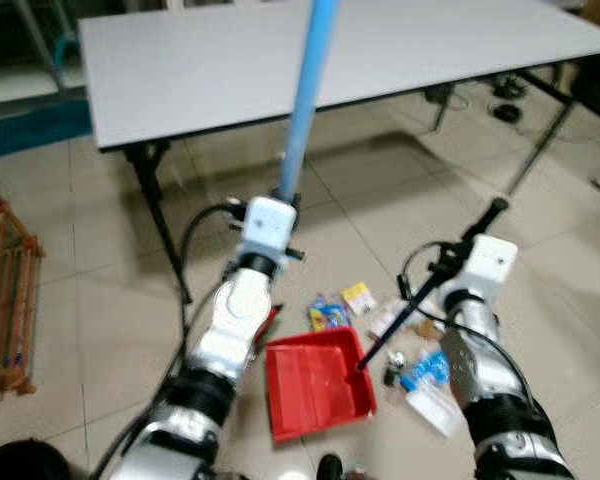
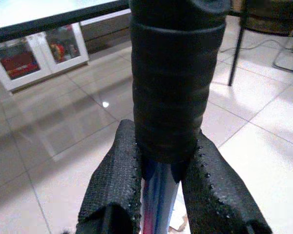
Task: Sweep floor
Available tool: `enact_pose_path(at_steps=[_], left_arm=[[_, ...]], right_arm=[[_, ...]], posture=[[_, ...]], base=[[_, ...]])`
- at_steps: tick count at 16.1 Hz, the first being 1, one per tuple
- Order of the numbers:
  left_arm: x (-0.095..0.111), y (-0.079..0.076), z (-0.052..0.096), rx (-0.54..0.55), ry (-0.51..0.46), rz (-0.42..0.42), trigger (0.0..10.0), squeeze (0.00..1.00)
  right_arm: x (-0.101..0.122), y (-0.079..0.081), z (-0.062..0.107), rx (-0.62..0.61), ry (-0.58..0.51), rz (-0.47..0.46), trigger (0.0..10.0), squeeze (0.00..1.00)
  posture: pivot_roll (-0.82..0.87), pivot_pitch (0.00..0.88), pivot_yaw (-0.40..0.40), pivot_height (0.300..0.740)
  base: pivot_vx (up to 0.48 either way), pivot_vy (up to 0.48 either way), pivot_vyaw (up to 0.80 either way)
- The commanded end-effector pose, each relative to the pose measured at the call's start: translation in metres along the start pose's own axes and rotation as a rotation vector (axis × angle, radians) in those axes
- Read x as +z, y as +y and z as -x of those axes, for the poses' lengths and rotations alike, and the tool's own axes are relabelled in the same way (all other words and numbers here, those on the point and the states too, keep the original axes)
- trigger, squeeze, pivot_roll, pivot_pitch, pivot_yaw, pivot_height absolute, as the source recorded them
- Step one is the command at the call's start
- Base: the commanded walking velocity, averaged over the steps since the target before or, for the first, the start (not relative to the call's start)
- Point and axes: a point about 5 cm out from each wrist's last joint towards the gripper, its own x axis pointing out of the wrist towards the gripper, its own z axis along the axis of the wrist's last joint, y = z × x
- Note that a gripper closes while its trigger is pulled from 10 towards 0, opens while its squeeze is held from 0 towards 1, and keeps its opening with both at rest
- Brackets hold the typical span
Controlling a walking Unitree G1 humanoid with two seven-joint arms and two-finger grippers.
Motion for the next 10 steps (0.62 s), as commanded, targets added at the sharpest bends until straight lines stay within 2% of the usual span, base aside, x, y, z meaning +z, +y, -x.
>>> enact_pose_path(at_steps=[1, 3, 6, 10], left_arm=[[0.0098, -0.0073, -0.0031, -0.011, -0.048, 0.017, 10.0, 0.0], [0.0094, -0.0073, -0.0033, -0.009, -0.046, 0.007, 10.0, 0.0], [0.0085, -0.0063, -0.003, -0.001, -0.042, 0.003, 10.0, 0.0], [0.0082, -0.0063, -0.0026, 0.001, -0.042, 0.014, 10.0, 0.0]], right_arm=[[0.0115, -0.0032, -0.0029, -0.012, -0.044, -0.007, 10.0, 0.0], [0.011, -0.0034, -0.0028, -0.011, -0.042, -0.005, 10.0, 0.0], [0.0107, -0.0032, -0.0027, -0.006, -0.04, -0.004, 10.0, 0.0], [0.0103, -0.003, -0.0025, -0.003, -0.038, -0.001, 10.0, 0.0]], posture=[[0.01, 0.163, -0.045, 0.74], [0.01, 0.165, -0.047, 0.74], [0.02, 0.167, -0.049, 0.74], [0.02, 0.168, -0.05, 0.74]], base=[[0.0, 0.0, -0.78], [0.0, 0.0, -0.78], [0.0, -0.419, -0.78], [0.0, 0.0, -0.76]])
